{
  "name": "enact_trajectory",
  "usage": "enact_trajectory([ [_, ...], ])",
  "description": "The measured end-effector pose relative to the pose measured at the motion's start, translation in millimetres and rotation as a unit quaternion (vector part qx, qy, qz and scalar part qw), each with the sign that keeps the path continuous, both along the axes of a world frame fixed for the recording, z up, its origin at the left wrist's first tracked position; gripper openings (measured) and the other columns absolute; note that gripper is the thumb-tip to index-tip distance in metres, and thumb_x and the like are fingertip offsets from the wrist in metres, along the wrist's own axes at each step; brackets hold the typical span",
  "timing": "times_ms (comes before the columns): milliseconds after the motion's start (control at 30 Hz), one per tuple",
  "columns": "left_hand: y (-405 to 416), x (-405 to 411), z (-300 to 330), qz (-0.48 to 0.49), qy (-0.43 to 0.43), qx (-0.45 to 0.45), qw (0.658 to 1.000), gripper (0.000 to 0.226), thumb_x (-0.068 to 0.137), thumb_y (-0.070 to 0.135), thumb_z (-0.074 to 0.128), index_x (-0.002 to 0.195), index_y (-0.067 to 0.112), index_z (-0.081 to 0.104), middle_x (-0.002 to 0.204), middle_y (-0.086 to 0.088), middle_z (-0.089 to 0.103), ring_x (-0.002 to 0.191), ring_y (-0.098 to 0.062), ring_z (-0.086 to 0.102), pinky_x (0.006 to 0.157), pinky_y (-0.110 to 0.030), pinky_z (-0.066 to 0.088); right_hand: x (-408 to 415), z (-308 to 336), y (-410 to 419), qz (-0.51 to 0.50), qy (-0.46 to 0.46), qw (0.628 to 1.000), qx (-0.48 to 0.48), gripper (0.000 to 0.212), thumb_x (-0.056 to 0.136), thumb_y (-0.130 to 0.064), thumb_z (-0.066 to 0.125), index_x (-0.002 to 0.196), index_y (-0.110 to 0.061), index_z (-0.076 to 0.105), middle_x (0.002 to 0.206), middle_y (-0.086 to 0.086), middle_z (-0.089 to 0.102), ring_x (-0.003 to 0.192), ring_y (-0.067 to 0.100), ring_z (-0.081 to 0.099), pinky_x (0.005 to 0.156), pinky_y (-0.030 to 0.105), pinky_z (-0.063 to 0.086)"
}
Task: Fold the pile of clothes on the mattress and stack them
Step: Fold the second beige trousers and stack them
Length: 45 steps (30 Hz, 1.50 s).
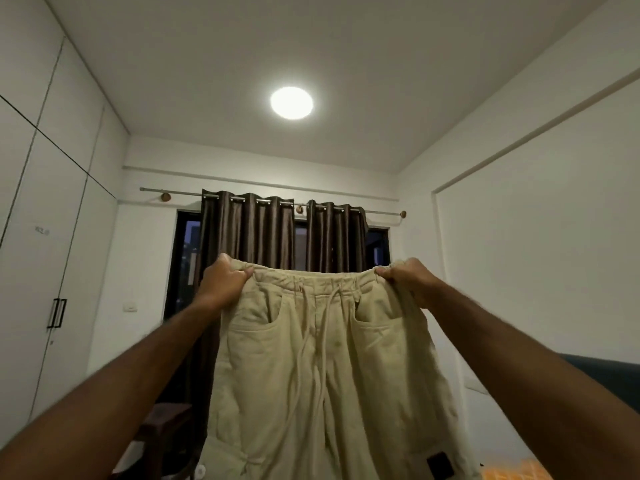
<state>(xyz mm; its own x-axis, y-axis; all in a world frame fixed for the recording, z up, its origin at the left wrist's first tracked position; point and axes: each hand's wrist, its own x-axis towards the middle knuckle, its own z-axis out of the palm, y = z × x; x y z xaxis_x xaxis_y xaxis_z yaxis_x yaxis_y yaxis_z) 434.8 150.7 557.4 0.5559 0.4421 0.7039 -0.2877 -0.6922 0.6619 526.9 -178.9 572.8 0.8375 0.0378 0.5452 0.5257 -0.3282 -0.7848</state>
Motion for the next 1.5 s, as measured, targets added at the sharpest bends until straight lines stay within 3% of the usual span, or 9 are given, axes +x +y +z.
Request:
enact_trajectory([
  [300, -55, 16, 15, -0.108, -0.092, -0.086, 0.986, 0.028, 0.086, 0.026, 0.072, 0.107, 0.012, 0.059, 0.101, -0.006, 0.066, 0.093, -0.021, 0.065, 0.086, -0.040, 0.056, -27, 18, 78, -0.020, -0.083, 0.995, 0.051, 0.023, 0.083, -0.029, 0.078, 0.097, -0.011, 0.075, 0.091, 0.001, 0.070, 0.073, 0.007, 0.058, 0.049, 0.013, 0.040],
  [500, -94, 20, 6, -0.233, -0.108, -0.098, 0.961, 0.028, 0.093, 0.037, 0.064, 0.105, 0.012, 0.059, 0.090, -0.001, 0.067, 0.081, -0.017, 0.067, 0.069, -0.033, 0.055, -42, 12, 121, 0.093, -0.081, 0.991, 0.047, 0.023, 0.093, -0.035, 0.066, 0.086, -0.013, 0.067, 0.093, 0.009, 0.071, 0.093, 0.024, 0.069, 0.088, 0.043, 0.059],
  [700, -80, 5, -4, -0.451, -0.029, -0.119, 0.884, 0.039, 0.106, 0.024, 0.031, 0.118, 0.008, 0.064, 0.088, -0.010, 0.069, 0.080, -0.023, 0.067, 0.074, -0.037, 0.057, -38, 13, 100, 0.266, 0.006, 0.964, 0.015, 0.047, 0.092, -0.041, 0.068, 0.124, -0.007, 0.062, 0.115, 0.014, 0.070, 0.099, 0.022, 0.070, 0.079, 0.033, 0.057],
  [833, -55, 6, -10, -0.246, -0.109, 0.143, 0.952, 0.034, 0.094, -0.003, 0.052, 0.123, 0.014, 0.057, 0.109, -0.007, 0.065, 0.093, -0.017, 0.068, 0.081, -0.036, 0.061, -28, -1, 88, 0.262, 0.003, 0.962, 0.074, 0.034, 0.090, 0.002, 0.066, 0.122, 0.001, 0.057, 0.108, 0.014, 0.069, 0.086, 0.019, 0.070, 0.070, 0.030, 0.060],
  [933, -28, 16, -24, -0.018, -0.158, 0.176, 0.971, 0.058, 0.079, 0.026, 0.083, 0.129, 0.020, 0.052, 0.128, 0.001, 0.048, 0.113, -0.013, 0.053, 0.096, -0.037, 0.052, -22, -2, 74, 0.261, -0.004, 0.961, 0.093, 0.026, 0.091, 0.005, 0.063, 0.115, -0.004, 0.061, 0.110, 0.015, 0.070, 0.091, 0.020, 0.071, 0.073, 0.029, 0.060],
  [1067, -14, 4, -35, -0.257, 0.117, -0.095, 0.955, 0.095, 0.057, 0.077, 0.078, 0.128, 0.018, 0.061, 0.125, -0.004, 0.068, 0.110, -0.019, 0.066, 0.083, -0.038, 0.056, -32, 5, 63, 0.358, -0.010, 0.930, 0.078, 0.029, 0.095, 0.004, 0.057, 0.124, -0.003, 0.058, 0.107, 0.010, 0.071, 0.095, 0.022, 0.072, 0.076, 0.031, 0.059],
  [1200, -30, -15, -10, -0.391, -0.016, -0.108, 0.914, 0.045, 0.080, 0.044, 0.075, 0.110, 0.011, 0.071, 0.106, -0.007, 0.077, 0.102, -0.024, 0.073, 0.089, -0.037, 0.058, -44, 26, 55, 0.391, -0.011, 0.918, 0.070, 0.034, 0.096, 0.002, 0.057, 0.129, -0.004, 0.055, 0.115, 0.014, 0.068, 0.106, 0.028, 0.067, 0.090, 0.039, 0.058],
  [1300, -46, -30, 25, -0.363, -0.096, -0.048, 0.926, 0.019, 0.097, 0.020, 0.063, 0.112, 0.009, 0.067, 0.095, 0.001, 0.077, 0.090, -0.014, 0.073, 0.076, -0.023, 0.059, -54, 48, 44, 0.341, -0.042, 0.939, 0.033, 0.031, 0.097, 0.000, 0.058, 0.127, -0.005, 0.053, 0.114, 0.012, 0.067, 0.105, 0.026, 0.065, 0.097, 0.042, 0.054],
  [1500, -44, -39, 71, -0.090, -0.154, 0.175, 0.968, 0.033, 0.094, 0.040, 0.067, 0.117, 0.017, 0.068, 0.103, 0.003, 0.070, 0.097, -0.014, 0.064, 0.084, -0.029, 0.048, -60, 70, 40, 0.142, -0.188, 0.972, 0.009, 0.013, 0.088, -0.011, 0.076, 0.092, -0.017, 0.066, 0.098, 0.009, 0.071, 0.094, 0.025, 0.069, 0.082, 0.040, 0.057],
])
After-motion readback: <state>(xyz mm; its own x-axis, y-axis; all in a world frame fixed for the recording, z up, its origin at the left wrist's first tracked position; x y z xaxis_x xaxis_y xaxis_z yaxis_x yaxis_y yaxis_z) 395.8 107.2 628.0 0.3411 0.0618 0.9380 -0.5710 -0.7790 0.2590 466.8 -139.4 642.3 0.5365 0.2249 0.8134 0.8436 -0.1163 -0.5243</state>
